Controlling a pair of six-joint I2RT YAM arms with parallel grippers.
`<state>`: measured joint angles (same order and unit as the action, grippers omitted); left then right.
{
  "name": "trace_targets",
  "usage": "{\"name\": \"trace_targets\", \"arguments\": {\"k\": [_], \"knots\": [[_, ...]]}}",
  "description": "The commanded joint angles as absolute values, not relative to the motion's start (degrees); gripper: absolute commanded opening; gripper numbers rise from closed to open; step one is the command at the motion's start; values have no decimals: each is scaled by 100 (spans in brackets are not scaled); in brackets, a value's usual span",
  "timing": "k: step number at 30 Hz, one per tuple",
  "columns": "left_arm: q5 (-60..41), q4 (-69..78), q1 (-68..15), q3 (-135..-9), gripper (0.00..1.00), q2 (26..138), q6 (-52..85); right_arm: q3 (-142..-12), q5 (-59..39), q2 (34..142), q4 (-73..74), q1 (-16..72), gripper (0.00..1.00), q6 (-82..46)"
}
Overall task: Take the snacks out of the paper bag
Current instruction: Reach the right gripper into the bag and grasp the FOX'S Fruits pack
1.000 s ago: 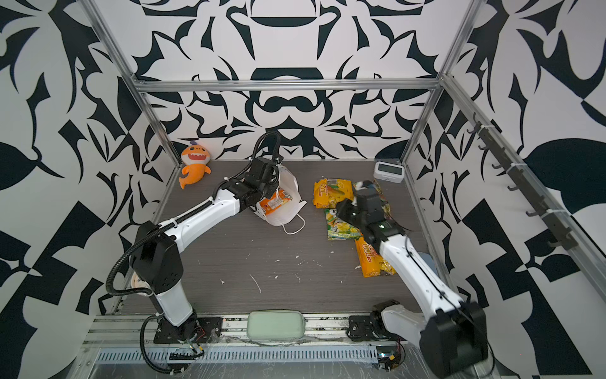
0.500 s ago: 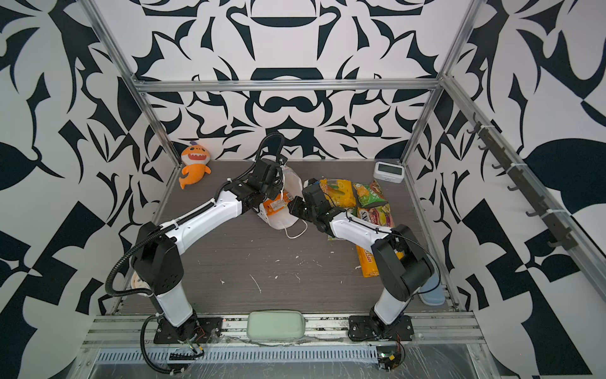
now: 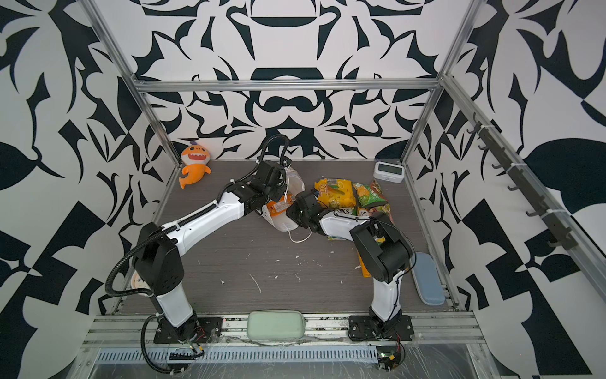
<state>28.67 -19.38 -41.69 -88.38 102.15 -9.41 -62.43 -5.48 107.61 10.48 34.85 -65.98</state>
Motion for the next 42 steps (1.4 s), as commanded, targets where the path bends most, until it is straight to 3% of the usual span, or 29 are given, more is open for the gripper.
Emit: {"name": "trace_targets", "arguments": {"k": [1, 12, 18, 25, 32, 37, 42], "knots": [[2847, -1868, -4210, -9083, 0, 10167, -831, -6519, -465, 10810, 1366, 3539, 44, -6947], [2837, -1876, -4323, -9046, 0, 10125, -870, -6749, -135, 11217, 1650, 3615, 49, -7484], [2848, -1876, -4342, -9032, 0, 10090, -887, -6703, 47, 11661, 2589, 3621, 49, -8041], [2875, -1781, -4346, -8957, 0, 10099, -897, -7081, 390, 11859, 2475, 3655, 24, -8037], [3149, -1712, -4331, -8793, 0, 10072, -1038, -7154, 333, 11870, 2500, 3665, 7, -7983], [3107, -1731, -4273, -8792, 0, 10107, -971, -7087, 239, 11834, 2561, 3678, 0, -7945], [3059, -1749, -4219, -8863, 0, 10190, -926, -6942, 103, 11685, 2565, 3689, 0, -7814]]}}
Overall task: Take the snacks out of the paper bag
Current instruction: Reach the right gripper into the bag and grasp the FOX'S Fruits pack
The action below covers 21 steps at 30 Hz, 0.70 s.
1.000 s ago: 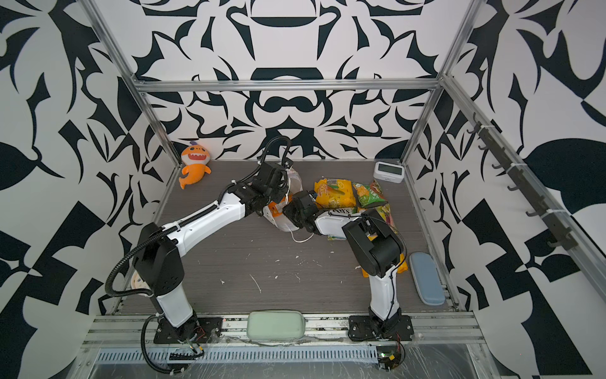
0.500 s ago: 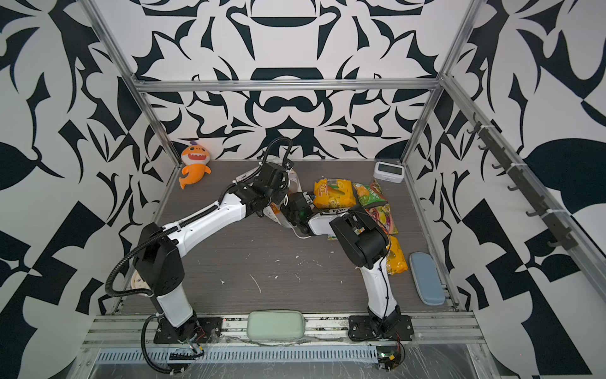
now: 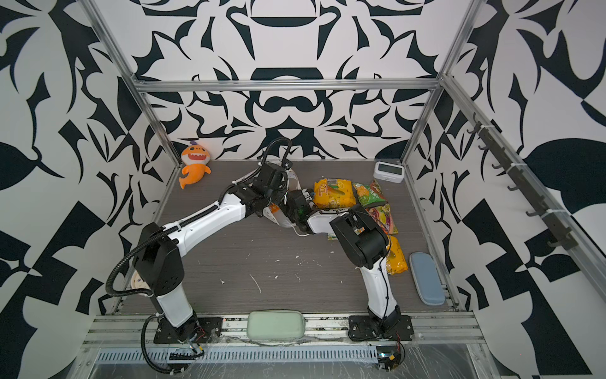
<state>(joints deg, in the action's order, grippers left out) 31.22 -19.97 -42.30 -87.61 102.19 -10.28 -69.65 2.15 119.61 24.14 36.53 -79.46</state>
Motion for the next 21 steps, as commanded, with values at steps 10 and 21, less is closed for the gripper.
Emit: {"name": "trace_targets", "arguments": {"k": [10, 21], "knots": [[3001, -1822, -4083, -8921, 0, 10315, -790, -6234, -41, 11025, 2523, 3689, 0, -7566], [2978, -1893, -3921, -8898, 0, 10272, -659, -5360, -97, 9696, 2028, 3691, 0, -6797]]}}
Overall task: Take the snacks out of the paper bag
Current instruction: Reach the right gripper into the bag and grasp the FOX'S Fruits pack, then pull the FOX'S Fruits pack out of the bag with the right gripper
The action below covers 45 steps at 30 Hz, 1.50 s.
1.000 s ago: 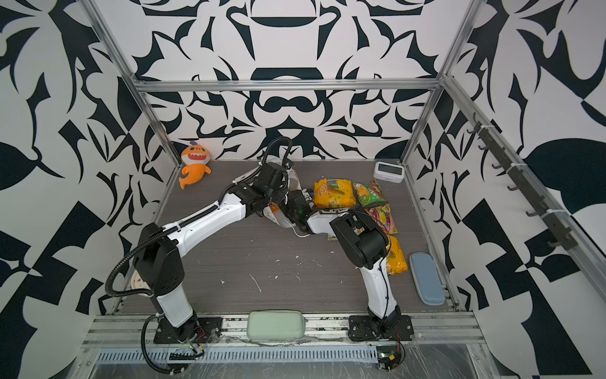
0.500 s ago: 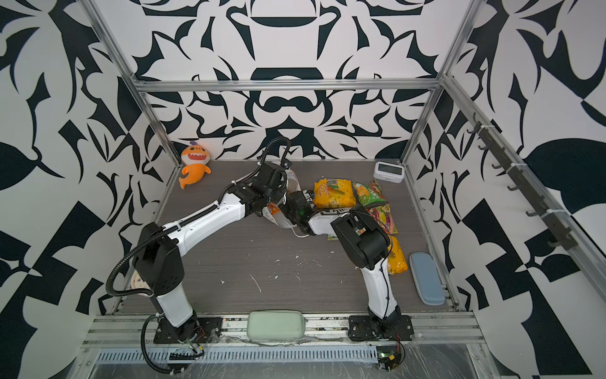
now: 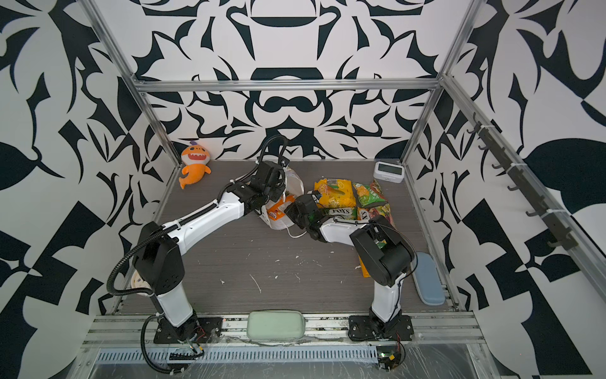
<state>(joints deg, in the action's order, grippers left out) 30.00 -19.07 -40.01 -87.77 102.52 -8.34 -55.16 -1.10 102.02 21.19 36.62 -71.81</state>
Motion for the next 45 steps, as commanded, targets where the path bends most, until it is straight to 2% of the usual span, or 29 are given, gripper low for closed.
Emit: {"name": "trace_targets", "arguments": {"k": [1, 8, 21, 40, 45], "knots": [[2988, -1895, -3914, -8882, 0, 10258, -652, -5269, -94, 9591, 2007, 3696, 0, -6756], [2928, -1835, -3850, -8759, 0, 10192, -638, -4738, -216, 8845, 1769, 3665, 0, -6492], [2873, -1863, -3797, -8755, 0, 10430, -679, -4660, -1025, 7879, 1544, 3196, 0, -5628], [2979, -1723, -3710, -8691, 0, 11070, -572, -4316, -1255, 6282, 12, 2639, 0, -5248], [3030, -1930, -3674, -8848, 0, 10990, -494, -4245, -1596, 5904, -266, 2628, 0, -4968]]}}
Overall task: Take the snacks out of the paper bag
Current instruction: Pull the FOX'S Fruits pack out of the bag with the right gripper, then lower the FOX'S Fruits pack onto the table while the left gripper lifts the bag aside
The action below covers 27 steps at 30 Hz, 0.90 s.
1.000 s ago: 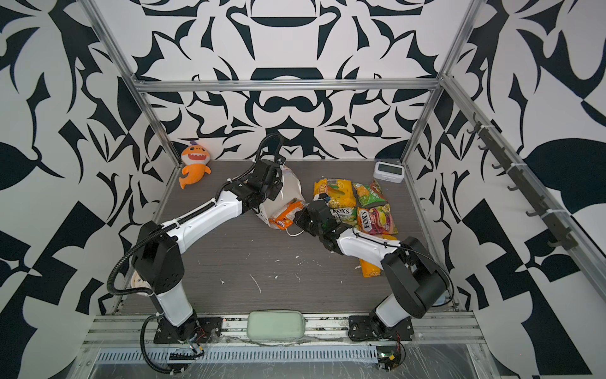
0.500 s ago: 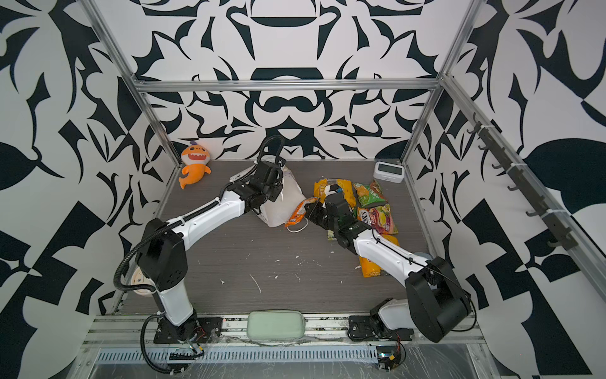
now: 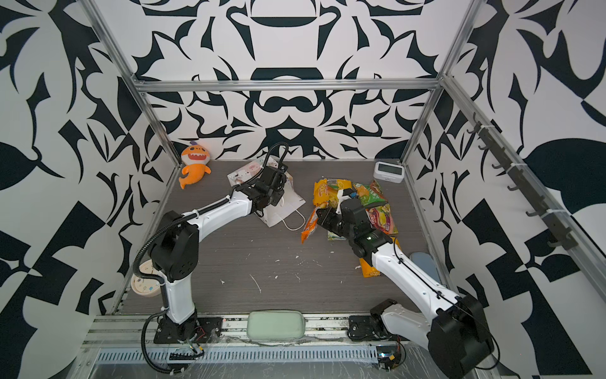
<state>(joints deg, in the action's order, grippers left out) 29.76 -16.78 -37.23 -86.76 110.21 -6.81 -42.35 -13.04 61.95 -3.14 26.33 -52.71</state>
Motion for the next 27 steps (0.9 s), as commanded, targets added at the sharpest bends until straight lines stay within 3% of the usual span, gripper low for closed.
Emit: {"name": "trace_targets", "arguments": {"k": [1, 9, 16, 20, 27], "knots": [[3033, -1997, -3666, -8900, 0, 10935, -480, -4233, -1670, 5814, -362, 2619, 0, -4884], [2607, -3228, -3575, -9569, 0, 10346, 33, -4167, -2677, 5288, -1309, 2288, 0, -4242], [717, -4330, -2759, -9697, 0, 9477, 1364, -3990, -3650, 5052, -1748, 2030, 0, -3886], [-322, -4218, -2218, -9168, 0, 8982, 2082, -3827, -3849, 5121, -1758, 2022, 0, -3863], [-800, -4187, -2017, -8634, 0, 8657, 2534, -3621, -3391, 5269, -1832, 2007, 0, -3784]]}}
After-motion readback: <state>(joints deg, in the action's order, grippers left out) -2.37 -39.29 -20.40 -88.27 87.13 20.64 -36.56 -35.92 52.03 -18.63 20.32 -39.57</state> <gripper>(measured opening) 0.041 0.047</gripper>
